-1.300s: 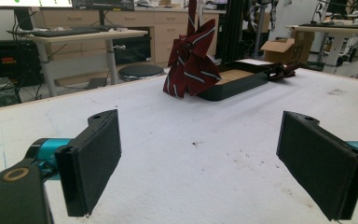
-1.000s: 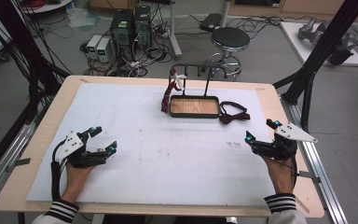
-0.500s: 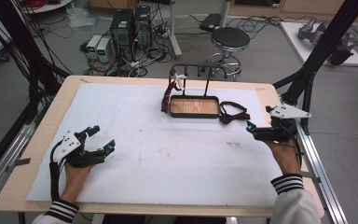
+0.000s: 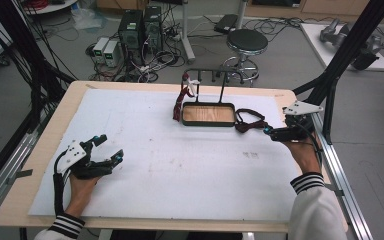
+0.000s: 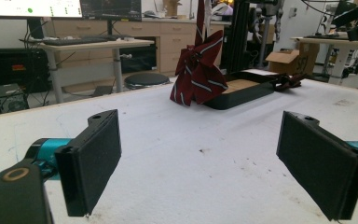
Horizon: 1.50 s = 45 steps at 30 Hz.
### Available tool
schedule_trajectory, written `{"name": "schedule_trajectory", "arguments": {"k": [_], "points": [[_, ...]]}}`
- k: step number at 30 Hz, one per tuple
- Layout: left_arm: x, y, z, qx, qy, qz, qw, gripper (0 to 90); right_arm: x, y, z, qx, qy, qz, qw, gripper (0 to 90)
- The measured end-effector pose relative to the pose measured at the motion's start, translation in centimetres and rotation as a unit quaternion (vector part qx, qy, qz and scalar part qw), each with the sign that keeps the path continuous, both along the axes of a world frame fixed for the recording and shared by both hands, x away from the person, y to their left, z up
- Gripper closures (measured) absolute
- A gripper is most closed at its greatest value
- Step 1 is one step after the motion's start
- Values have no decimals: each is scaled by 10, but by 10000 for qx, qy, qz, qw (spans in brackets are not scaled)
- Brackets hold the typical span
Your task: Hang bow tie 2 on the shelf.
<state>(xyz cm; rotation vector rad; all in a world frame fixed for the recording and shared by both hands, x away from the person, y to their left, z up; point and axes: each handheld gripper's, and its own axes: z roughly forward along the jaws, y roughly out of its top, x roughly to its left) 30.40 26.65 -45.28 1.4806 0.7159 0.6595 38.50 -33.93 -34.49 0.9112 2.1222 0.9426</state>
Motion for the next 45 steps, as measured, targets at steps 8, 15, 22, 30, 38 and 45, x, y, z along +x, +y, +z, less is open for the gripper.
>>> {"name": "schedule_trajectory", "arguments": {"k": [8,15,22,30,38,45], "points": [[0,0,0,7,-3,15,10000,142,20,0,5,105,112,48,9999,113],[0,-1,0,21,-2,27,10000,142,35,0,7,359,198,49,9991,114],[0,0,0,18,-4,28,10000,142,49,-1,-5,571,384,-91,9976,117],[0,-1,0,38,-2,39,10000,142,62,-3,-18,648,678,-198,9954,149],[0,-1,0,62,-12,43,10000,142,67,-5,-25,620,883,-197,9940,149],[0,-1,0,79,-9,57,10000,142,74,5,-13,211,1037,5,9944,139]]}}
